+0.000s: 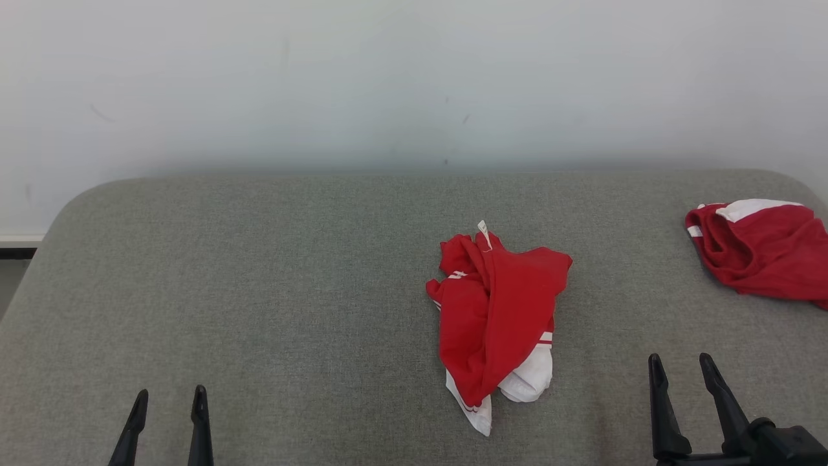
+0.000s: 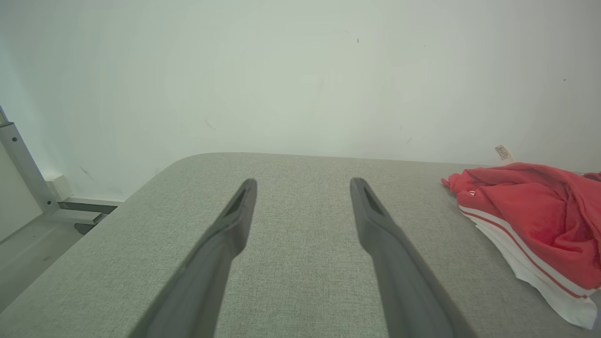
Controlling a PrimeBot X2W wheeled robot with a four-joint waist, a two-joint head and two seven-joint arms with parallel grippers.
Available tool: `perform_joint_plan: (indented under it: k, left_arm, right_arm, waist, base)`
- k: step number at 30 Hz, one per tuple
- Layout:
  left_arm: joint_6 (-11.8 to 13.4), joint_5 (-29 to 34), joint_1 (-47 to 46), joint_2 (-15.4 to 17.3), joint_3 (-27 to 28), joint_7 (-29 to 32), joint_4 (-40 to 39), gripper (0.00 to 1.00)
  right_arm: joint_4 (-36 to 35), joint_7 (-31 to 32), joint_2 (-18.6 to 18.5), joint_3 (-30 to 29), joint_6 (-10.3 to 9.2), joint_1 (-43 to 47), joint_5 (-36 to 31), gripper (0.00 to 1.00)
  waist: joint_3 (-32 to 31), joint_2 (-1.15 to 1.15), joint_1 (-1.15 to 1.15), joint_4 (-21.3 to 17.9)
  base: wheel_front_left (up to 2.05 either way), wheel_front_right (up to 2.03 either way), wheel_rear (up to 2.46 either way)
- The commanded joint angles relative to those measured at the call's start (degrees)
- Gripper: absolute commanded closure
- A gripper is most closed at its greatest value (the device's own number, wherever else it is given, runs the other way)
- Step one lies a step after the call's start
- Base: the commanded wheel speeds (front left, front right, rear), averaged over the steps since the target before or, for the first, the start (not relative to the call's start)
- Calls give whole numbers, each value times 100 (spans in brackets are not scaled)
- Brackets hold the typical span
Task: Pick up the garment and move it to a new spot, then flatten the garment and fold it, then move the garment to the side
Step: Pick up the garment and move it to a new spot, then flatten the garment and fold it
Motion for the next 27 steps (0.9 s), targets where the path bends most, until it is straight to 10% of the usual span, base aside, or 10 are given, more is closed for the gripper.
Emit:
perform_joint_plan:
  k: [1, 27]
  left_arm:
    - [-10, 54, 15, -27, 14, -36, 21, 0]
    - [-16, 167, -43, -96, 51, -32, 137, 0]
  right_arm:
    - [6, 15, -18, 4, -13, 38, 2, 0]
    - [40, 32, 2, 21, -13, 42, 11, 0]
  waist:
    - [3, 0, 0, 1]
    - [23, 0, 0, -32]
  base:
    - [0, 0, 0]
    - [0, 0, 0]
